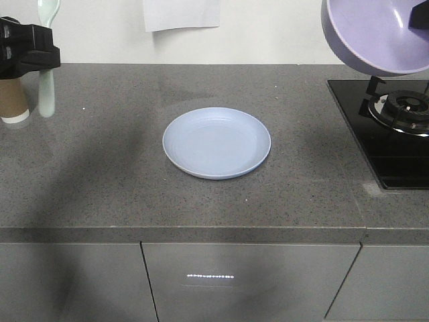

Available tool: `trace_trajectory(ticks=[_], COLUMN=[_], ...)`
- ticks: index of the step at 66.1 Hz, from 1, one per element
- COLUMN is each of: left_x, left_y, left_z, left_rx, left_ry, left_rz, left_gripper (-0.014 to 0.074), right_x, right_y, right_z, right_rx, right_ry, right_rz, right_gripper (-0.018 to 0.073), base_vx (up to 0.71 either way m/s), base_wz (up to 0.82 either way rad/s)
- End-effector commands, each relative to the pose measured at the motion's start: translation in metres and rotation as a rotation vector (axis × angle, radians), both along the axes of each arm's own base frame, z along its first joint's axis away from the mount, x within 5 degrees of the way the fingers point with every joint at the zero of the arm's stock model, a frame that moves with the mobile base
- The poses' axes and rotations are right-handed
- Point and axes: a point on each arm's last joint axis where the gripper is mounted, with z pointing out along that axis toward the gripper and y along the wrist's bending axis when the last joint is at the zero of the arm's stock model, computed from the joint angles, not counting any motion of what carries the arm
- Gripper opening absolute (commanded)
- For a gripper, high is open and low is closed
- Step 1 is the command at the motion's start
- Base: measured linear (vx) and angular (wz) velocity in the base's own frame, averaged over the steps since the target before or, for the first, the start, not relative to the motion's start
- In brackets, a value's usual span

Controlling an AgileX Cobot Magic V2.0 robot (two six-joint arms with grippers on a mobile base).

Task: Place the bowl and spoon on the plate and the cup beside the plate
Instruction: 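Approach the plate and stop with it centred in front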

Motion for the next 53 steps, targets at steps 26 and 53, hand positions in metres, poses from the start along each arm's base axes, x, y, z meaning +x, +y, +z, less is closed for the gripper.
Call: trace_trajectory(ticks=[26, 53], left_x=[-0.0064, -0.0064], left_y=[0.0005, 0.0005], left_z=[0.0195, 0.0195], left_rx=[-0.045, -0.045], left_ry=[-0.104, -0.104], left_rz=[0.011, 0.011], left_gripper=[-0.0006, -0.0006], right_x=[-0.0088, -0.0088], right_y=[0.0012, 0.0012], right_z=[0.0200, 0.0200], right_rx=[0.021, 0.021], right_ry=[-0.110, -0.110], right_rz=[-0.012, -0.012], right_gripper=[-0.0010, -0.0010], base_vx=[0.04, 0.05], base_wz=[0.00, 0.00])
